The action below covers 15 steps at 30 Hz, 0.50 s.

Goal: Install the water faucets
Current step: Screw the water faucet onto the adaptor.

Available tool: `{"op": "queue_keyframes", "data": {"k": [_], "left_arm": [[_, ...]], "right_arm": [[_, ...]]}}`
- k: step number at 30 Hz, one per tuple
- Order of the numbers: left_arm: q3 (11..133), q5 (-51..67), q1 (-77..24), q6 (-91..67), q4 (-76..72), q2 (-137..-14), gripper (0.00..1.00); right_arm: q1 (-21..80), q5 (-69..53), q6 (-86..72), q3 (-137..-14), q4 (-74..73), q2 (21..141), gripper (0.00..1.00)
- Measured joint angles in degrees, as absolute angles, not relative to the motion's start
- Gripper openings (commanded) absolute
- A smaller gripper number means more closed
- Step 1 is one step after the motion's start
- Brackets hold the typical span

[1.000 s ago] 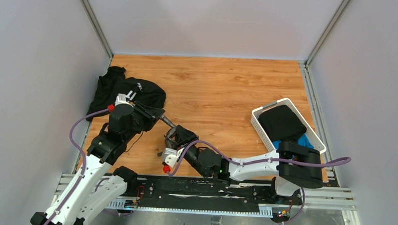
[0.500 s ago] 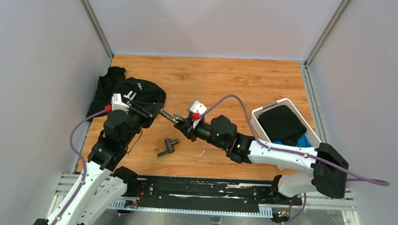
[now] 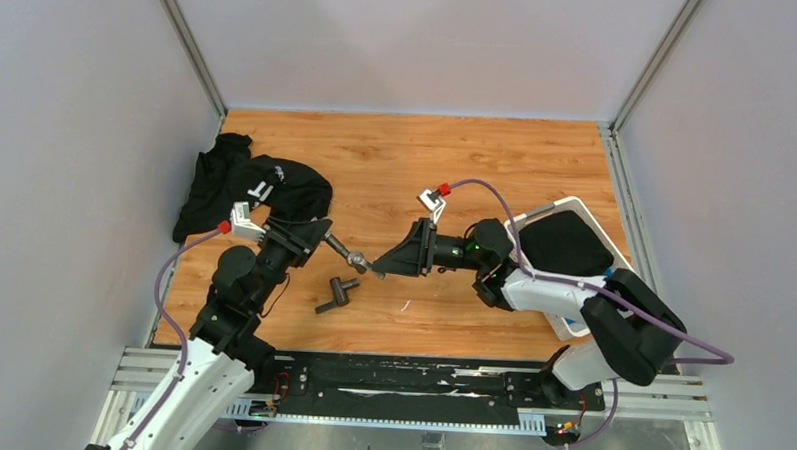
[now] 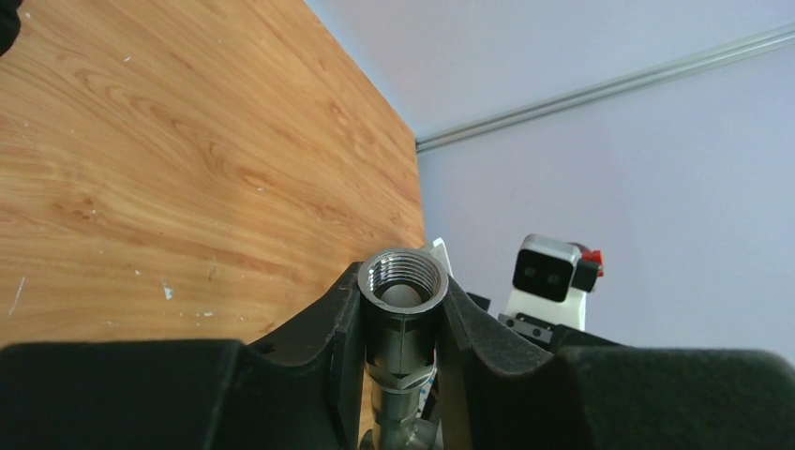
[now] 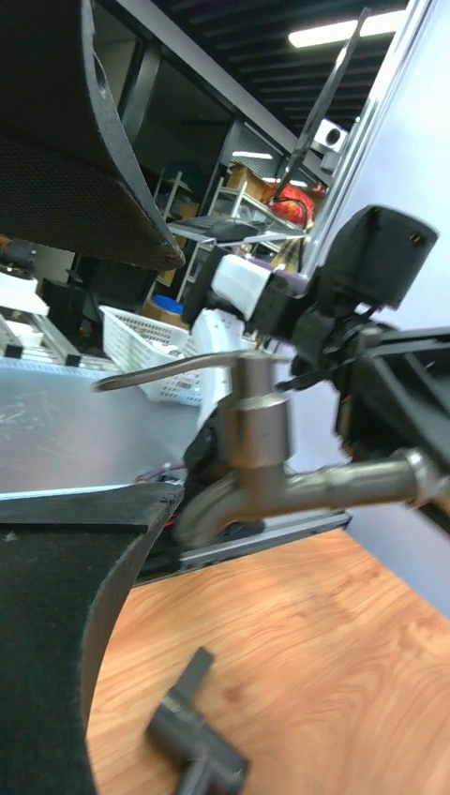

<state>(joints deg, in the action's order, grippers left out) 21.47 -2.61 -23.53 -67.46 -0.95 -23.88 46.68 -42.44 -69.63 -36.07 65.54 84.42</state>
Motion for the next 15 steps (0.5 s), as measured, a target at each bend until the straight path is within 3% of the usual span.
{"op": "queue_keyframes", "data": {"k": [3,7,11,15], "left_arm": [[22.2,-3.1,-23.5,-67.7,0.6,-23.6,0.0],[24.2,-4.3,-23.5,-69.1,4.6,-22.8,0.0],[30.7,-5.9,-23.5,-69.2,14.4,-24.6,0.0],[39.0,-6.0,-23.5,-69.4,21.7,-29.8,0.0]], "right_arm": [[44.9,-44.8,-67.7,-32.8,59.6,80.1,0.85],[44.7,-41.7,-54.7,-34.5,36.8,69.8,0.86],[46.0,-30.9,-39.1,-40.8,14.5,60.5,0.87],[56.5,-14.9,-22.9,-47.8,1.6,53.7,0.87]]}}
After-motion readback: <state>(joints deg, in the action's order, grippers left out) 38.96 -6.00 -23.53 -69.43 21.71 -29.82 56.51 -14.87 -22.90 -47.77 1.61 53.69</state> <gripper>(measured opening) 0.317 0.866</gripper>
